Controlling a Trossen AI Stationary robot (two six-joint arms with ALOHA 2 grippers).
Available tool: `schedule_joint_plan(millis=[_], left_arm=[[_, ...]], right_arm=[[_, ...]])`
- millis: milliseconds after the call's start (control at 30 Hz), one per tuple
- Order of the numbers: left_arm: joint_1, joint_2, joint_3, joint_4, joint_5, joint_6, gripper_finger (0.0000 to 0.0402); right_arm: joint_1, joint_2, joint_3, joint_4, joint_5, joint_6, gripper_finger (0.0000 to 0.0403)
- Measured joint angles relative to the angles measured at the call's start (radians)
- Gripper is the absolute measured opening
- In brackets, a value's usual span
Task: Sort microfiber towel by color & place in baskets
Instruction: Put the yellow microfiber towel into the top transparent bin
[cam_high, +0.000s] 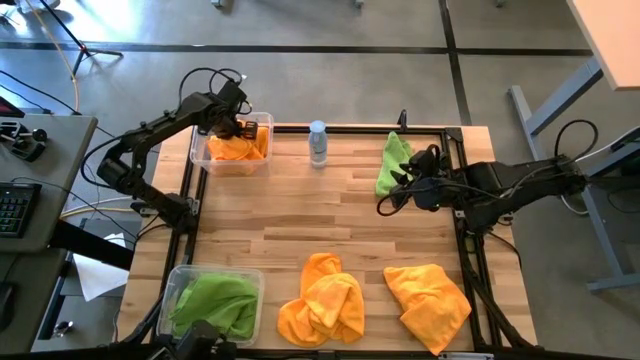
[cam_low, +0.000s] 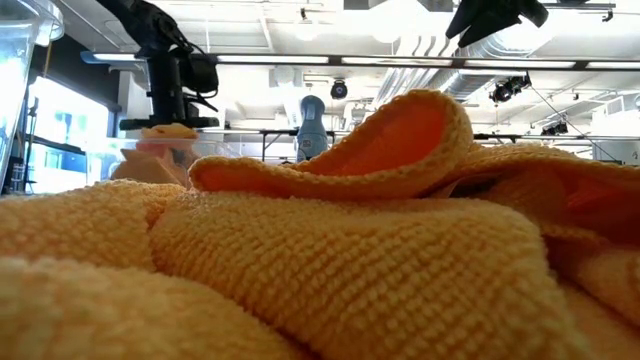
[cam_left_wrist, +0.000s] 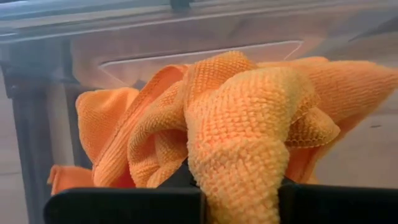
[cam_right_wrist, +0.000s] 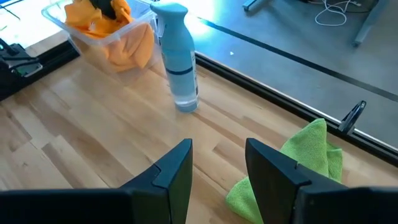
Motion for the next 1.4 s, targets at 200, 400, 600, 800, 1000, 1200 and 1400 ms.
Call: schedule_joint_plan(millis=[200, 400, 600, 800, 1000, 1200, 1400], left_arm=[[0.006, 0.012, 0.000, -0.007, 0.002, -0.052, 0.0012], [0.003, 0.036, -0.042, 0.016, 0.013, -0.096, 0.0012], [-0.008, 0.025, -0.052, 0.038, 0.010, -0.090, 0.0012], [-0.007, 0.023, -0.050, 0.044, 0.010, -0.090, 0.0012], [-0.007, 0.023, -0.049, 0.052, 0.011, -0.074, 0.0022], [-0.007, 0.023, -0.021, 0.055, 0.050, -0.063, 0.0066], [-0.007, 0.023, 0.007, 0.040, 0.055, -0.053, 0.0120]], right_arm=[[0.000, 0.000, 0.000, -0.030, -0.010, 0.000, 0.0144], [0.000, 0.000, 0.000, -0.045, -0.027, -0.001, 0.0144], [0.000, 0.000, 0.000, -0.052, -0.028, -0.012, 0.0144], [0.000, 0.000, 0.000, -0.052, -0.028, -0.027, 0.0144], [0.000, 0.000, 0.000, -0.052, -0.028, -0.045, 0.0144], [0.000, 0.000, 0.000, -0.052, -0.027, -0.045, 0.0144], [0.000, 0.000, 0.000, -0.053, -0.027, -0.045, 0.0144]])
